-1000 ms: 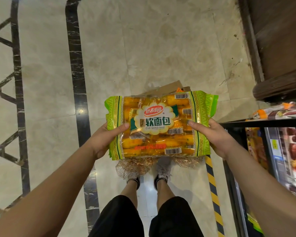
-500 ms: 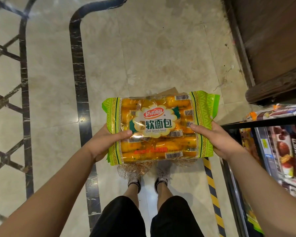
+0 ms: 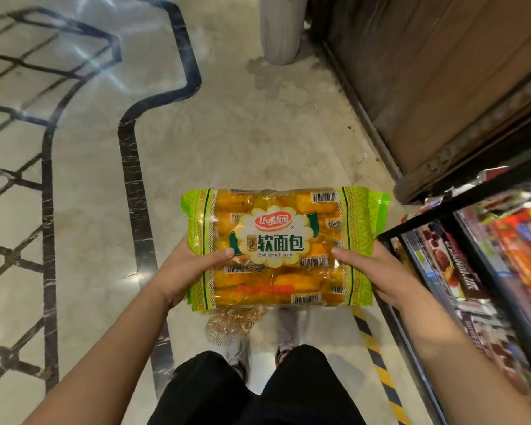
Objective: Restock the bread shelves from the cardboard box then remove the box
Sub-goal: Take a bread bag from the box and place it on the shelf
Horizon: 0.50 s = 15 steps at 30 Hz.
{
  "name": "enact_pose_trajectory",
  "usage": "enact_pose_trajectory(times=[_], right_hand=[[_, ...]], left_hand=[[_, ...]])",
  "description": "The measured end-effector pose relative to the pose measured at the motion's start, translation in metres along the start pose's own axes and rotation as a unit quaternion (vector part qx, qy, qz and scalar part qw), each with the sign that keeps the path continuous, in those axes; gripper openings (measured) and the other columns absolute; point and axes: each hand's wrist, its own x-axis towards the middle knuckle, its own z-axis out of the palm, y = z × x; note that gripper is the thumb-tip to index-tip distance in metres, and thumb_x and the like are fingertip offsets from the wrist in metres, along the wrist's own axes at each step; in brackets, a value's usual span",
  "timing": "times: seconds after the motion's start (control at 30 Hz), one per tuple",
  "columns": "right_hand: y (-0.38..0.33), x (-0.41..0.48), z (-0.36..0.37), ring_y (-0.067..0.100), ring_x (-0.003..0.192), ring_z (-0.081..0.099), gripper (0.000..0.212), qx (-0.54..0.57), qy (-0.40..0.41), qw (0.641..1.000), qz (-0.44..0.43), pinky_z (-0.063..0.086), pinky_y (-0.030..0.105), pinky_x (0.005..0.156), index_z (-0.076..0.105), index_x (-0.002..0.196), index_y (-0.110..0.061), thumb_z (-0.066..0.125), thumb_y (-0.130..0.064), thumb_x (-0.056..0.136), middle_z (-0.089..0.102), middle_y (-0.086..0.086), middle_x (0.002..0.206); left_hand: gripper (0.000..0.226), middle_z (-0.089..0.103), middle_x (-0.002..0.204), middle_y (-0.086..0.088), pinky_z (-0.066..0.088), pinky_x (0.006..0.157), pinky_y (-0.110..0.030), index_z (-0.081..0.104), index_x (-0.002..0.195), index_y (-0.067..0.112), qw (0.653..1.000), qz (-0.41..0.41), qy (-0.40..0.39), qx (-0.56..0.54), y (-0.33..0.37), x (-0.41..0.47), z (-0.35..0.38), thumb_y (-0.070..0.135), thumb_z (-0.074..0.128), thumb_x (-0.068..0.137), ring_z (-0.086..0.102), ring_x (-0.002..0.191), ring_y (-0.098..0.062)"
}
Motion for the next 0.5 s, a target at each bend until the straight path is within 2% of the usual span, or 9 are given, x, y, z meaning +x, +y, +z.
enact_pose_trajectory(times=[0.07, 0.23, 0.3, 0.37, 0.43, 0.5], right_hand=[[-0.001, -0.022, -0.003, 0.021, 0.119, 0.069, 0.102, 0.011, 0.028, 0.999, -0.018, 0.048, 0.053, 0.108, 0.059, 0.137, -0.028, 0.098, -0.057, 0.048, 0.074, -0.001, 0.126], [0.023, -0.087, -0.011, 0.021, 0.123, 0.066, 0.098, 0.016, 0.118, 0.992, -0.037, 0.045, 0.053, 0.112, 0.060, 0.135, -0.031, 0.096, -0.062, 0.049, 0.074, -0.005, 0.126], [0.034, -0.117, -0.005, 0.020, 0.121, 0.067, 0.098, 0.022, 0.157, 0.986, -0.050, 0.045, 0.051, 0.111, 0.061, 0.134, -0.029, 0.096, -0.064, 0.048, 0.074, -0.005, 0.124], [0.058, -0.147, -0.001, 0.023, 0.122, 0.067, 0.097, 0.048, 0.197, 0.978, -0.055, 0.045, 0.054, 0.111, 0.060, 0.136, -0.029, 0.097, -0.060, 0.052, 0.073, -0.004, 0.127], [0.084, -0.179, 0.007, 0.025, 0.123, 0.065, 0.095, 0.072, 0.251, 0.964, -0.042, 0.046, 0.058, 0.108, 0.057, 0.137, -0.037, 0.097, -0.060, 0.054, 0.071, -0.005, 0.131], [0.108, -0.217, 0.021, 0.021, 0.121, 0.066, 0.092, 0.089, 0.303, 0.948, -0.034, 0.049, 0.054, 0.106, 0.056, 0.136, -0.038, 0.096, -0.060, 0.056, 0.071, -0.008, 0.130]], left_hand=[[0.107, 0.078, 0.113, -0.007, 0.064, 0.074, -0.034, 0.059, 0.130, 0.022, 1.000, 0.010, -0.026, 0.009, 0.012, -0.006, 0.011, 0.056, 0.100, 0.037, 0.077, 0.100, -0.028], [0.111, 0.077, 0.114, -0.014, 0.064, 0.076, -0.040, 0.061, 0.132, 0.013, 0.993, 0.018, -0.105, 0.043, 0.022, -0.014, 0.034, 0.054, 0.101, 0.037, 0.076, 0.100, -0.034], [0.100, 0.076, 0.117, -0.014, 0.063, 0.082, -0.045, 0.062, 0.132, 0.015, 0.986, 0.020, -0.153, 0.062, 0.023, -0.018, 0.043, 0.050, 0.101, 0.047, 0.075, 0.103, -0.035], [0.071, 0.076, 0.118, -0.014, 0.061, 0.086, -0.049, 0.063, 0.131, 0.015, 0.976, 0.031, -0.200, 0.084, 0.025, -0.027, 0.054, 0.033, 0.094, 0.069, 0.075, 0.103, -0.035], [0.051, 0.077, 0.116, -0.014, 0.062, 0.085, -0.048, 0.065, 0.127, 0.015, 0.964, 0.026, -0.240, 0.109, 0.020, -0.033, 0.062, 0.020, 0.082, 0.080, 0.076, 0.100, -0.033], [0.061, 0.076, 0.116, -0.014, 0.064, 0.080, -0.045, 0.063, 0.130, 0.015, 0.950, 0.019, -0.283, 0.128, 0.011, -0.043, 0.072, 0.027, 0.088, 0.076, 0.077, 0.098, -0.033]])
